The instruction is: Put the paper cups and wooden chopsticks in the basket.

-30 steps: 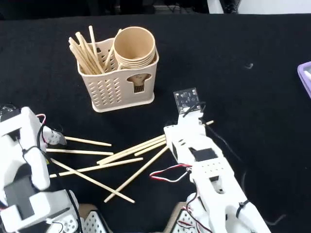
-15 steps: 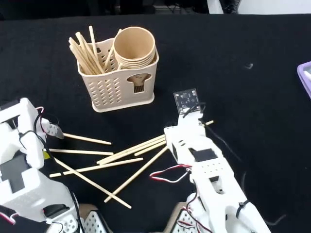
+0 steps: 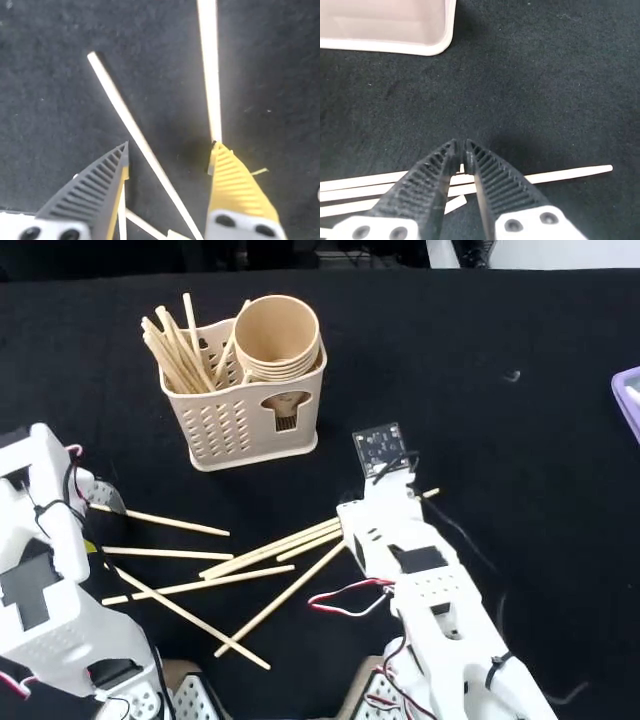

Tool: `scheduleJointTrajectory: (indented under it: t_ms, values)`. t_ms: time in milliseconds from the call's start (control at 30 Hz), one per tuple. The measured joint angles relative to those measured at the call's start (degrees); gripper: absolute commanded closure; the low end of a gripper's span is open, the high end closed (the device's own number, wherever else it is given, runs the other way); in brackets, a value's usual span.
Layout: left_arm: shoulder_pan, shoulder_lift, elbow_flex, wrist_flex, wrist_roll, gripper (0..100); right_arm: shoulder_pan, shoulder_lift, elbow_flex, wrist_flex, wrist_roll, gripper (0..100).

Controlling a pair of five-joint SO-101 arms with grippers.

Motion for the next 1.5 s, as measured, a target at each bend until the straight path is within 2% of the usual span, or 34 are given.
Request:
scheduleJointTrajectory:
  t_ms: [200,433,833,967,1167,1500]
  values:
    - [0.0,0.7,-2.55,1.23,-0.09,74,0.0,0.0,0.0,0.0,0.0,96.9]
    - [0.0,0.7,-1.23,-3.08,-0.18,74,0.0,0.0,0.0,0.0,0.0,96.9]
    - [0.0,0.7,1.76,-3.78,-0.18,74,0.0,0.0,0.0,0.0,0.0,96.9]
    - [-0.53,0.7,1.85,-1.23,-0.26,75,0.0,0.0,0.0,0.0,0.0,96.9]
    - [-1.41,0.7,1.76,3.87,-0.18,83,0.0,0.0,0.0,0.0,0.0,96.9]
    - [-1.58,0.7,1.58,6.51,-3.87,80,0.0,0.0,0.0,0.0,0.0,96.9]
